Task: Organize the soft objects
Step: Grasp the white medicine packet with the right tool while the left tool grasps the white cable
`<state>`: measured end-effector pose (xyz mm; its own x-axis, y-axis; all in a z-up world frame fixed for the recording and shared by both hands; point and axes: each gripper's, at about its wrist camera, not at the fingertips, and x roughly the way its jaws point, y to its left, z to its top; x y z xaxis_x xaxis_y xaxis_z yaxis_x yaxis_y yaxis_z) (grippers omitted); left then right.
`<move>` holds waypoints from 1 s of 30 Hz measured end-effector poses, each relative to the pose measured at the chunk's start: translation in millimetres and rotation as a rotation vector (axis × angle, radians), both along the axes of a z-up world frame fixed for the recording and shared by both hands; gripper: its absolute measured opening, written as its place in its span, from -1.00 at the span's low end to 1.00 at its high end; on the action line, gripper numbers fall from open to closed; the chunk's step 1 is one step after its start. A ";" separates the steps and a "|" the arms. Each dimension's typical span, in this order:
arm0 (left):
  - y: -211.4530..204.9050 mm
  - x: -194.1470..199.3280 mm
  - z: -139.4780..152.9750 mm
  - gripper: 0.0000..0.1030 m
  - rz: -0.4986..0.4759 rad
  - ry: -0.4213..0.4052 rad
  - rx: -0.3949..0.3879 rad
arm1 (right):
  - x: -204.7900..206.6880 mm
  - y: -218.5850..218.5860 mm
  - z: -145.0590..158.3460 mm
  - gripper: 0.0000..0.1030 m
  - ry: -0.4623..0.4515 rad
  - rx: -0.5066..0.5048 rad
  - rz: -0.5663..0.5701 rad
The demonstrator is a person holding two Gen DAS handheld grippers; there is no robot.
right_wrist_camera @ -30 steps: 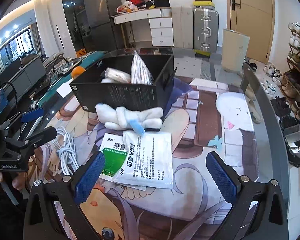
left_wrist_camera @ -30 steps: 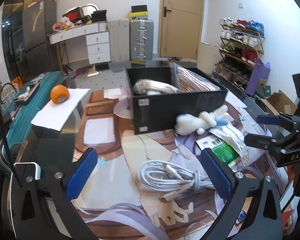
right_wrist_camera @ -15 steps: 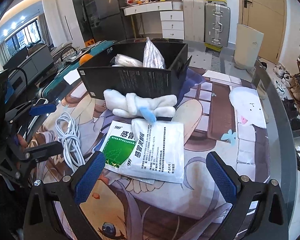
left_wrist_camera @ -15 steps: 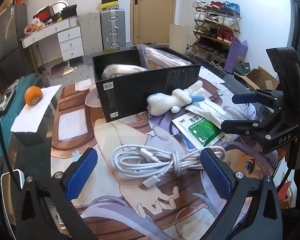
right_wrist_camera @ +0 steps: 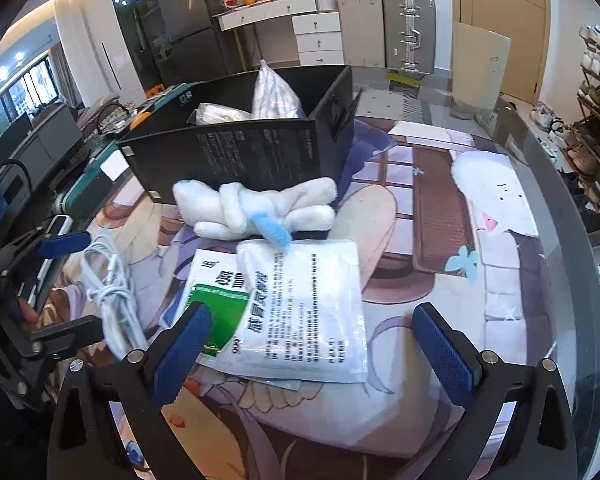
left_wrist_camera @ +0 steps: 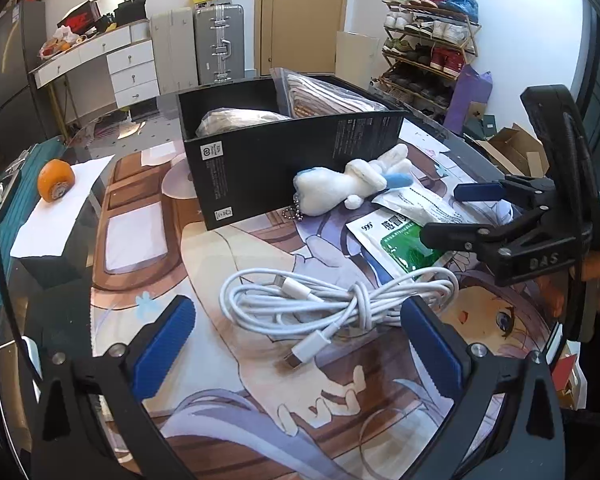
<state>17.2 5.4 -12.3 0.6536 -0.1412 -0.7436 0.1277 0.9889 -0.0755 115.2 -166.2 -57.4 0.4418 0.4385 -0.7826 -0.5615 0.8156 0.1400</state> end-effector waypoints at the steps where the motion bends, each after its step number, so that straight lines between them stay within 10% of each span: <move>1: 0.1 1.3 -0.8 1.00 -0.001 0.005 -0.002 | -0.1 0.3 -0.1 0.96 0.000 0.000 0.001; 9: 0.7 9.4 -9.3 1.00 0.032 0.043 0.008 | -4.1 0.7 2.6 0.19 -0.034 -0.024 0.002; 30: 4.7 16.0 -11.8 0.95 0.076 0.060 -0.033 | -7.5 0.0 2.1 0.13 -0.044 -0.029 0.035</move>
<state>33.3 10.1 -24.1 0.6177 -0.1185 -0.7774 0.0470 0.9924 -0.1139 107.7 -166.2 -55.3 0.4614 0.4318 -0.7750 -0.5946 0.7989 0.0911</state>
